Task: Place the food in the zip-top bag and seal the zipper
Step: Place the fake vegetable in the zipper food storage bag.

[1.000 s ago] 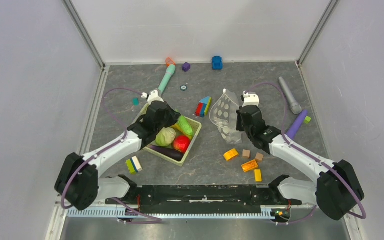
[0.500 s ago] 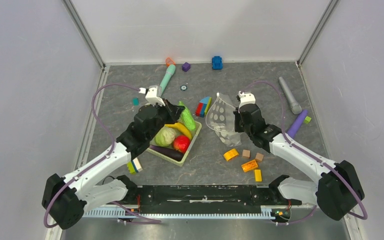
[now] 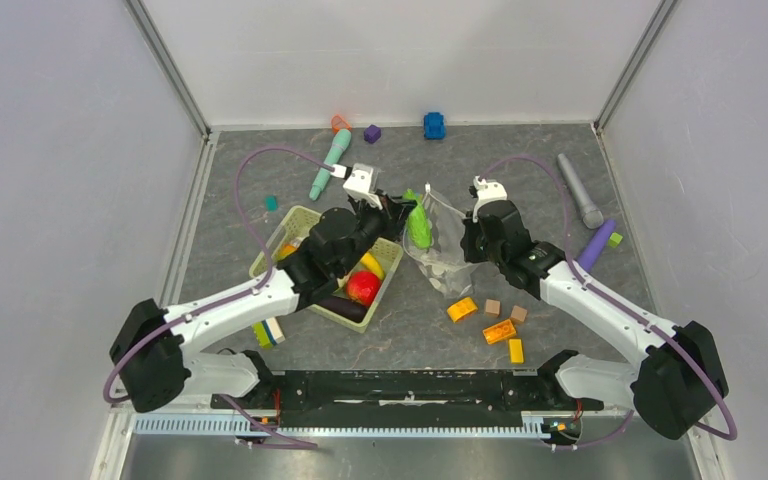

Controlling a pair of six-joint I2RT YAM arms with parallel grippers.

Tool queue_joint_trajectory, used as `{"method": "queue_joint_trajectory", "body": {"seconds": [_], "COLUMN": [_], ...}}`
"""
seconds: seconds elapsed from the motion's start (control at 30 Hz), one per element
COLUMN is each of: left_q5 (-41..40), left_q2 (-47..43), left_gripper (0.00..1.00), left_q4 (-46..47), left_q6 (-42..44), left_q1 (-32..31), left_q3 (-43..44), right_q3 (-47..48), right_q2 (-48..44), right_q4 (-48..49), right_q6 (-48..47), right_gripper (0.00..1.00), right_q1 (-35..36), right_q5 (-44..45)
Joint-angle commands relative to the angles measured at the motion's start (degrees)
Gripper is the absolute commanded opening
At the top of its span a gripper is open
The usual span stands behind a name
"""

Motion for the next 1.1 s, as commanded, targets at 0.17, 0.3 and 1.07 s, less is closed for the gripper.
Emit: {"method": "queue_joint_trajectory", "body": {"seconds": [0.17,0.3,1.07], "left_q5": [-9.3,-12.4,-14.2], "left_q2": [7.8,12.9,23.3], "left_gripper": [0.02,0.02,0.94], "left_q4": [17.6,21.0,5.7], "left_q6": [6.3,8.5,5.4], "left_q1": [-2.6,-4.4,-7.6], "left_q3": [0.6,1.3,10.0], "right_q3": [0.9,-0.6,-5.9], "right_q2": [-1.9,-3.0,-6.3], "right_q4": [4.9,7.4,14.8], "right_q6": [4.6,5.4,7.3], "right_gripper": [0.06,0.05,0.05], "right_q1": [0.5,0.5,0.5], "right_q5": [-5.9,-6.7,-6.9]}}
